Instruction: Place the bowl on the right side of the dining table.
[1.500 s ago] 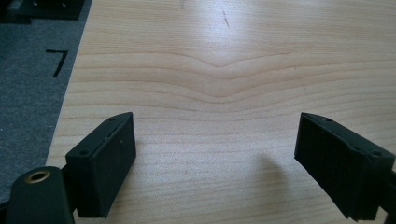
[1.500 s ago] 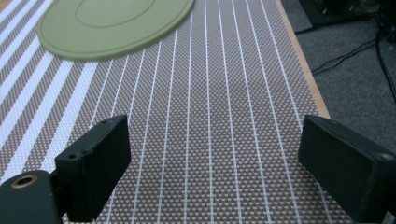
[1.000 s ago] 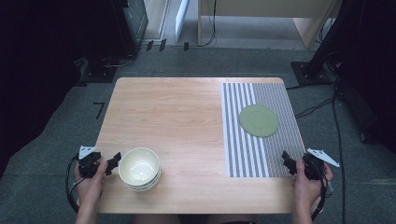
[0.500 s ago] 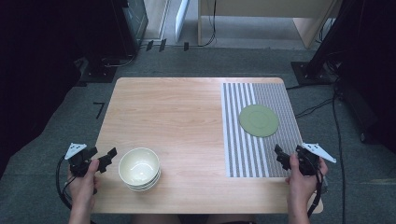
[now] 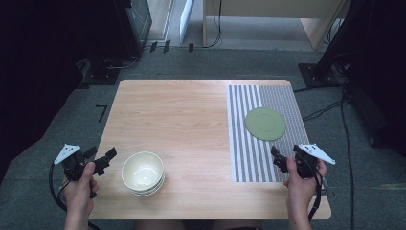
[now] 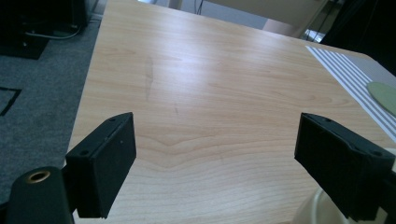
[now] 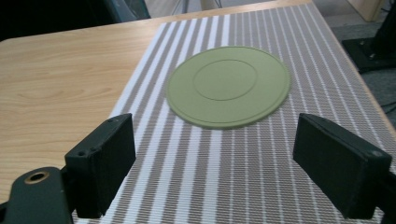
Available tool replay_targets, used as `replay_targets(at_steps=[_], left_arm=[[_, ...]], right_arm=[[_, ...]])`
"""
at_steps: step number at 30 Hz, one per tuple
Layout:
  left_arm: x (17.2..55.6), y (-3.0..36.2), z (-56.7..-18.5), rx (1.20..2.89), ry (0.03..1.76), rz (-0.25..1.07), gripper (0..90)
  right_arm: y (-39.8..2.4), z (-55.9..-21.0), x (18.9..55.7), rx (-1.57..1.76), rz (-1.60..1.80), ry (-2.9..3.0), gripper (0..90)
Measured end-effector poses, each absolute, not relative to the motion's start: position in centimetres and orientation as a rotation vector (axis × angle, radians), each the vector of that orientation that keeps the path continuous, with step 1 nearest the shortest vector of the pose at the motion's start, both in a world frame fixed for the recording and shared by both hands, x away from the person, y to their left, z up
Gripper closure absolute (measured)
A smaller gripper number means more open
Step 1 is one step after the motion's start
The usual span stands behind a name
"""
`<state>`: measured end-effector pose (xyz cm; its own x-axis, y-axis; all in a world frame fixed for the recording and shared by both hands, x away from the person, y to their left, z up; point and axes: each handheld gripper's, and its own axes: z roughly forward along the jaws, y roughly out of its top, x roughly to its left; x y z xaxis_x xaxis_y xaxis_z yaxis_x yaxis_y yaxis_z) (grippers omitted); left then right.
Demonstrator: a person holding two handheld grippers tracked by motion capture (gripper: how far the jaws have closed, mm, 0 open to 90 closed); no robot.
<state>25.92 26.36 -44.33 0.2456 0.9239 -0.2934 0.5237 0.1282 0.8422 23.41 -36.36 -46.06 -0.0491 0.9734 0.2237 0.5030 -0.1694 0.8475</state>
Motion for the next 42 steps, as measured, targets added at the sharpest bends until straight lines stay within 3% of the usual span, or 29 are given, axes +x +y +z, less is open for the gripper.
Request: replay_targets(at_steps=[33, 42], left_arm=[[25.5, 24.7, -43.3, 1.560, 1.318, 0.470, 12.2], [25.5, 24.2, -43.2, 1.580, 1.293, 0.461, 12.2]], right_arm=[[-27.2, -43.1, 24.5, 1.524, 1.181, 1.676, 13.2], [-24.4, -42.7, 24.4, 1.432, 1.226, 1.672, 25.9]])
